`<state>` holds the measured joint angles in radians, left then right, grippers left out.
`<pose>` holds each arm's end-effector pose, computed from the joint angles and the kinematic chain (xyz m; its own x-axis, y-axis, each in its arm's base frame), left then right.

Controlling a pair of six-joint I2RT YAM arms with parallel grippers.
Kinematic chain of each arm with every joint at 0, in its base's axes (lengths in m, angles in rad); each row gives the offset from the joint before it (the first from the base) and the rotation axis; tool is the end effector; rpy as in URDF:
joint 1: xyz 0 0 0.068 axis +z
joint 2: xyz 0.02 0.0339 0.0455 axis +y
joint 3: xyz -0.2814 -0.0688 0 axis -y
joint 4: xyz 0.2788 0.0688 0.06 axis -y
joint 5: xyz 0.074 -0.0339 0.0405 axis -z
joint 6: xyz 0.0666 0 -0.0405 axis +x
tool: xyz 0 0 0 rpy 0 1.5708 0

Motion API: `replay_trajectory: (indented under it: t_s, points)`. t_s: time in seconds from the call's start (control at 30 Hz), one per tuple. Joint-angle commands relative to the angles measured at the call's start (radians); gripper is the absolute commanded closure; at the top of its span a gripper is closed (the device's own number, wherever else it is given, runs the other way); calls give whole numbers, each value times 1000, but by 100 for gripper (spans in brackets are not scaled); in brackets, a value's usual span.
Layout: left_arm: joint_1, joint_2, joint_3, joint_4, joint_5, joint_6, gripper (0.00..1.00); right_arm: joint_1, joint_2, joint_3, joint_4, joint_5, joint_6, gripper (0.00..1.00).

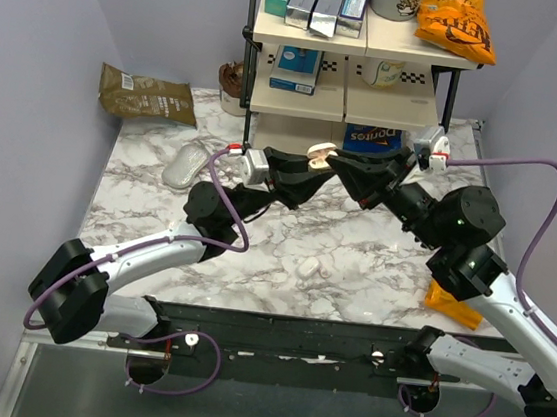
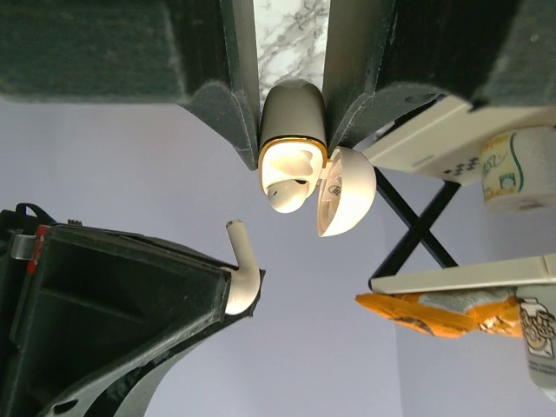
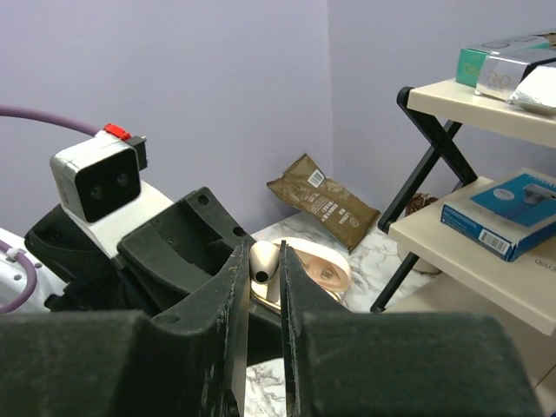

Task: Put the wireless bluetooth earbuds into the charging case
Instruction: Insert the left earbud into the left side groove of the charging case.

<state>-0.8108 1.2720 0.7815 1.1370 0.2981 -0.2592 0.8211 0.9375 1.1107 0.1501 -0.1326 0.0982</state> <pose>0.2071 -0.2463 0.3870 0.1822 -0.5473 -0.8169 0.9322 0.3604 -0.0336 0.1643 0.1894 0.4920 0.1359 0.2886 -0.9477 -0.8282 0.5581 0.0512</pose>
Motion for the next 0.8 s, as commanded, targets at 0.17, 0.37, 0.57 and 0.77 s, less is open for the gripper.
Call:
replay_trajectory:
  t_s: [0.17, 0.37, 0.57, 0.77]
  points:
    - [4, -13, 70, -167, 24, -58, 100, 12, 20, 11, 34, -16, -31, 99]
    - [4, -22, 61, -186, 22, -66, 100, 10, 32, -5, 37, 1, -34, 99]
    - [2, -33, 58, -194, 27, -72, 100, 10, 47, -17, 39, 7, -35, 99]
    - [4, -36, 56, -191, 36, -87, 100, 10, 58, -38, 55, 17, -38, 99]
